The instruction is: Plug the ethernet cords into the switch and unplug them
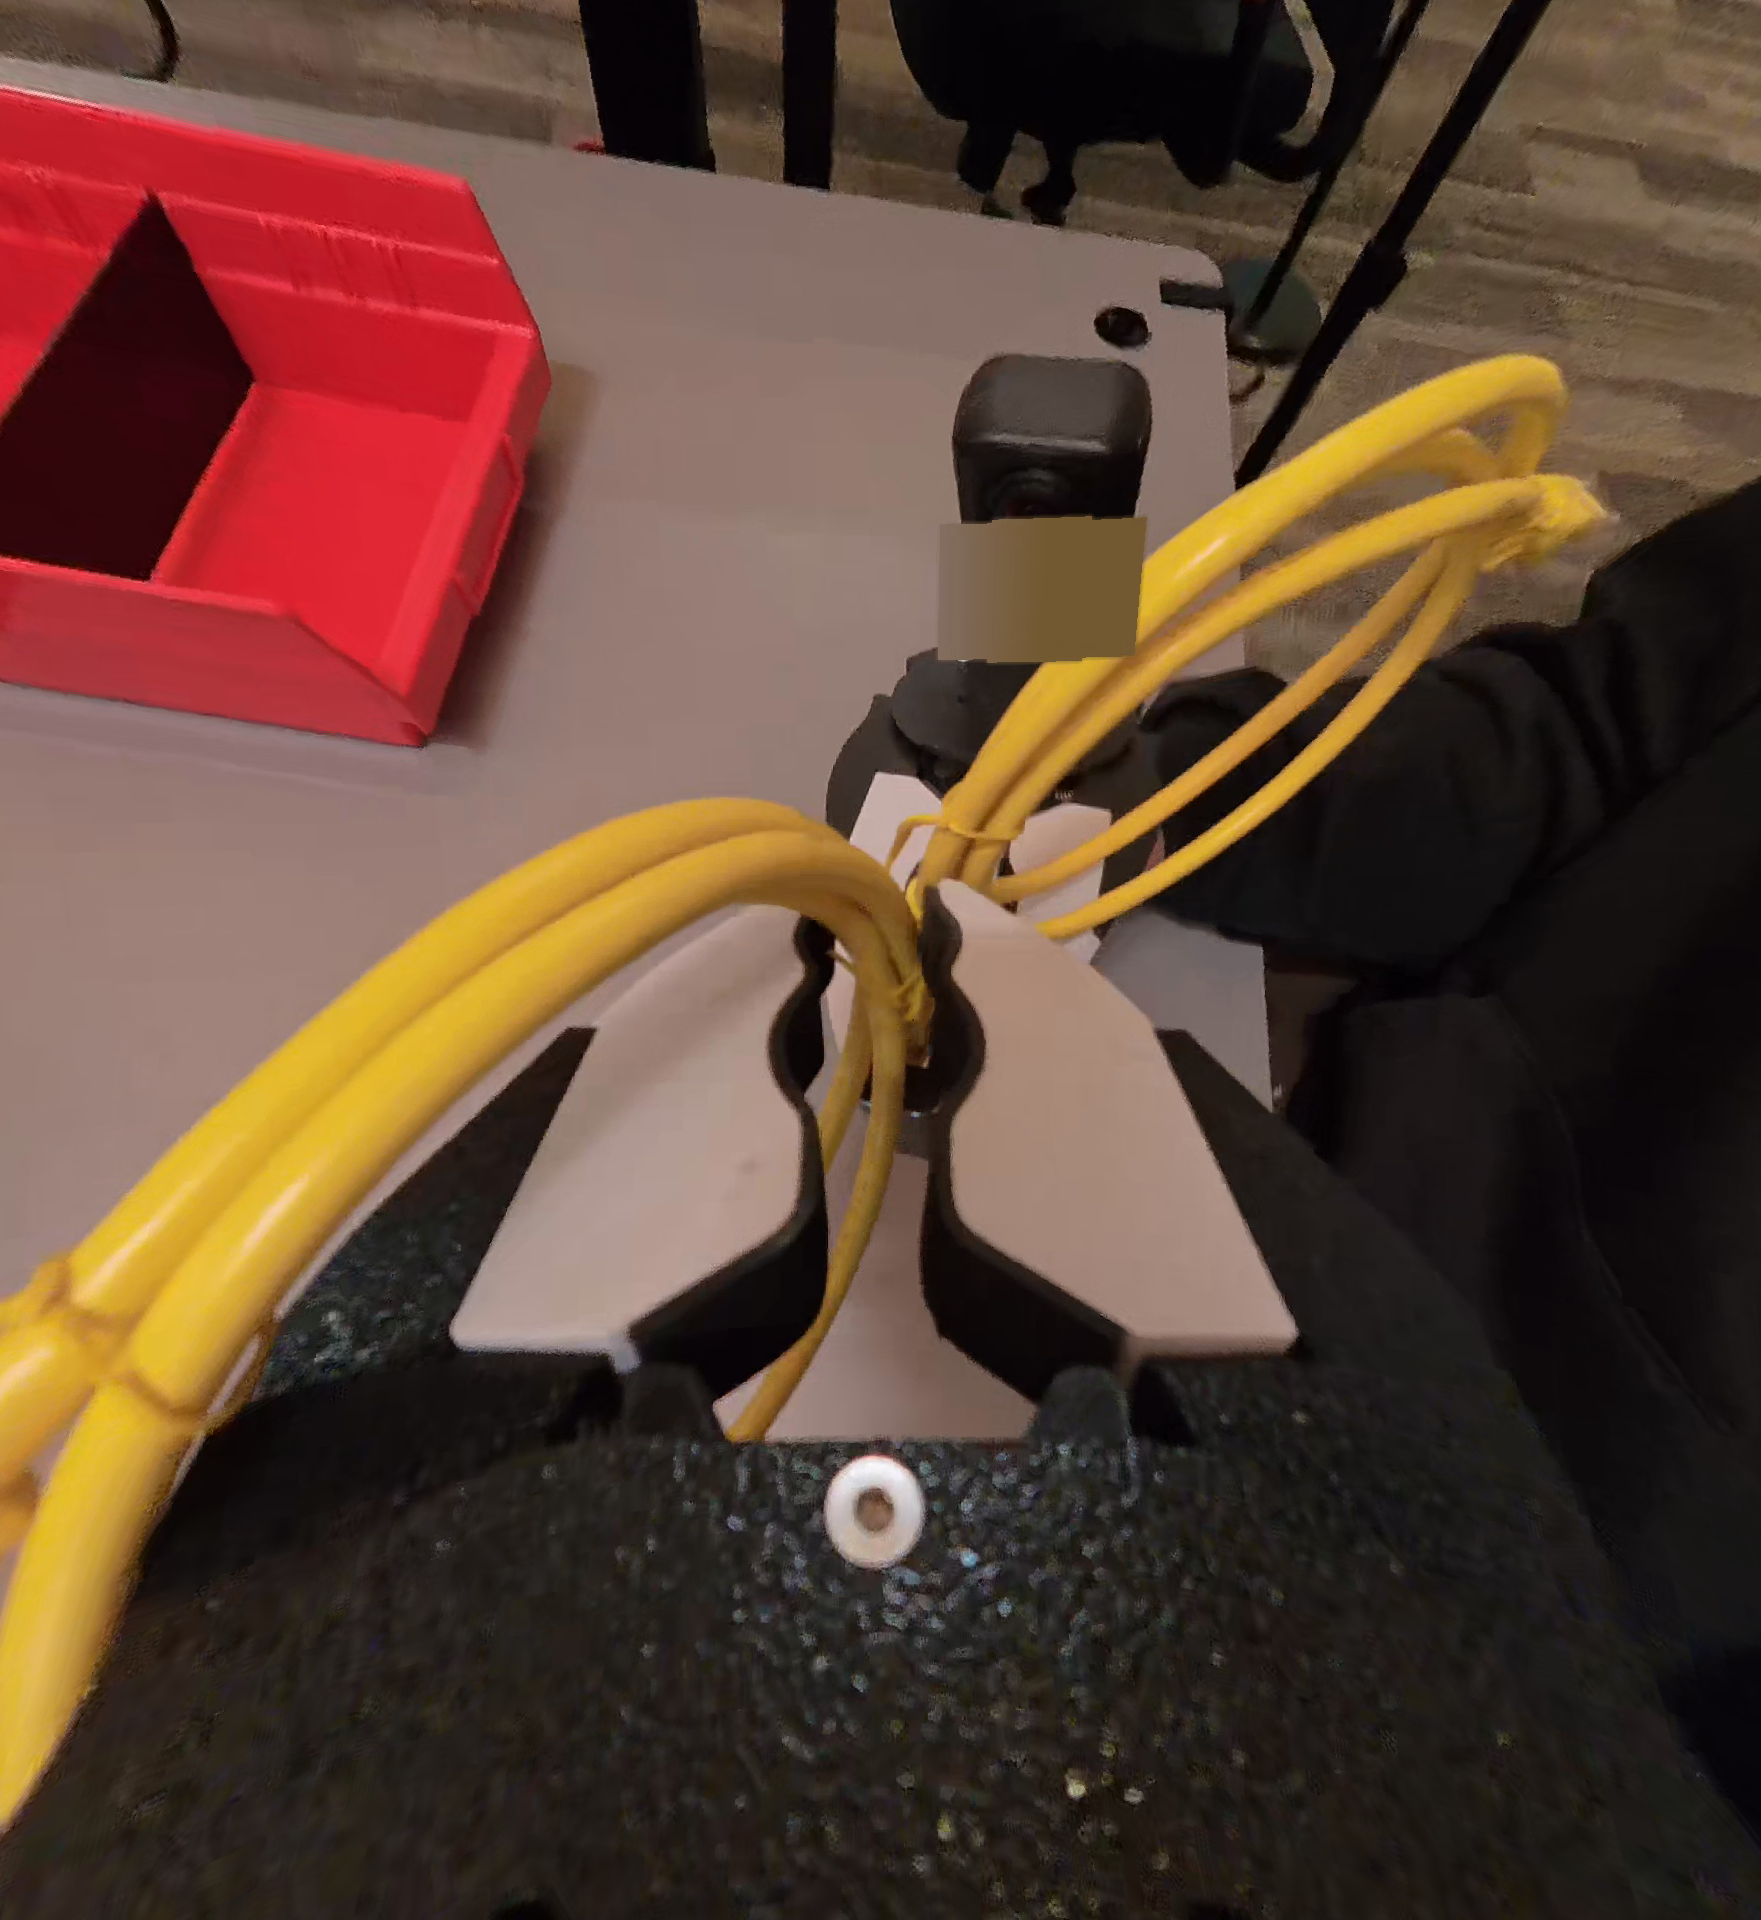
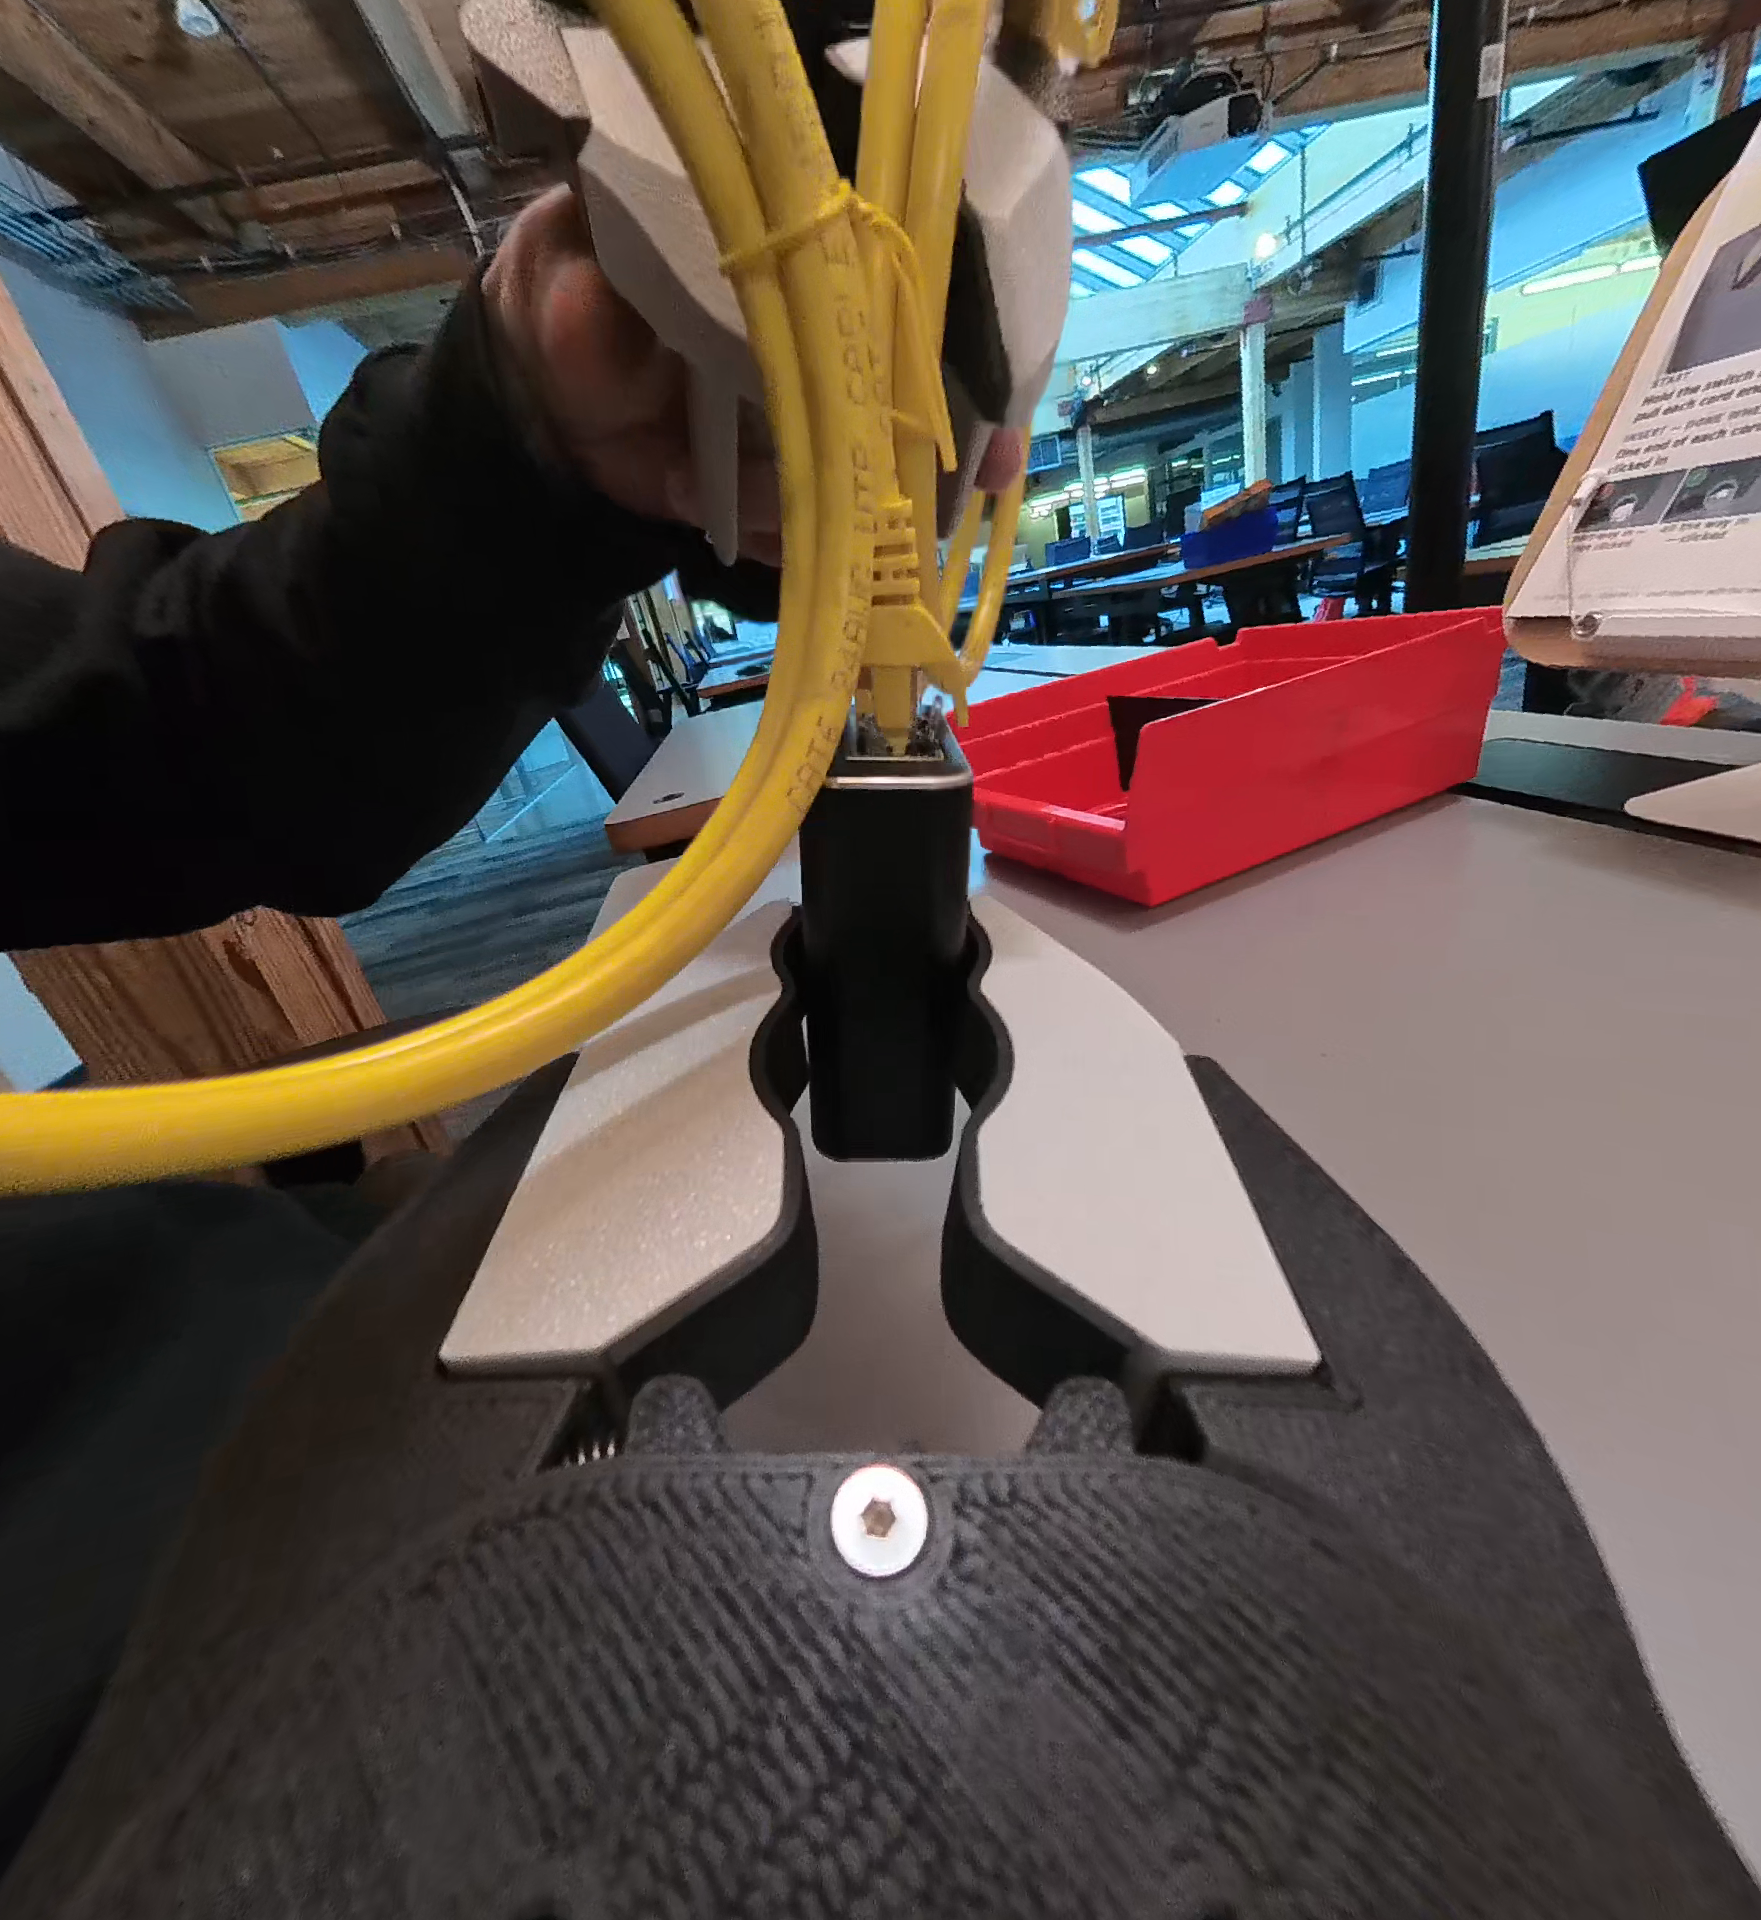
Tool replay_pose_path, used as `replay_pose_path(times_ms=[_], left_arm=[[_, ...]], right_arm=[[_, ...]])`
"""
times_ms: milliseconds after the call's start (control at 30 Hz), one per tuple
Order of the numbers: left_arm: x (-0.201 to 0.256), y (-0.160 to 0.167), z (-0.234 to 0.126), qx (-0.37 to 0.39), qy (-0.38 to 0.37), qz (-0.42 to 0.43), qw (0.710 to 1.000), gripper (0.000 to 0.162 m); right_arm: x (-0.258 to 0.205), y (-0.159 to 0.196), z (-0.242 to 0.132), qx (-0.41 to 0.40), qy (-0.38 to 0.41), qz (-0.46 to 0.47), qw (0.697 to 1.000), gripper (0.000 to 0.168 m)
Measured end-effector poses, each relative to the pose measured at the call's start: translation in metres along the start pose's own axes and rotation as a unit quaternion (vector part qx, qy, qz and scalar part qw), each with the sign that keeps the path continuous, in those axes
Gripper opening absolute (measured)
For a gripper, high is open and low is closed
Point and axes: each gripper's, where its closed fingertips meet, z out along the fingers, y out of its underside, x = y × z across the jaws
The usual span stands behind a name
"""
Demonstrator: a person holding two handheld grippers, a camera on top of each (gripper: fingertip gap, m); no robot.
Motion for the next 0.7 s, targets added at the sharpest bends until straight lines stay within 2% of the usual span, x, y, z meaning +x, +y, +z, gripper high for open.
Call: replay_pose_path(times_ms=[167,367,400,433,700], left_arm=[[0.009,0.009,-0.001,-0.051,0.036,0.021,0.998,0.012],[0.012,0.012,-0.010,-0.082,0.076,0.013,0.994,0.012],[0.012,0.014,-0.011,-0.092,0.080,0.014,0.992,0.016],[0.013,0.016,-0.011,-0.103,0.082,0.016,0.991,0.012],[0.013,0.022,-0.013,-0.150,0.090,0.004,0.985,0.012]], right_arm=[[-0.003,0.007,0.003,-0.024,-0.004,-0.011,1.000,0.026],[-0.009,0.002,0.004,-0.006,-0.028,0.004,1.000,0.026],[-0.010,0.003,0.004,-0.007,-0.031,0.006,0.999,0.026],[-0.009,0.003,0.004,-0.009,-0.029,0.005,1.000,0.026],[-0.010,0.006,0.004,-0.011,-0.033,0.003,0.999,0.026]])
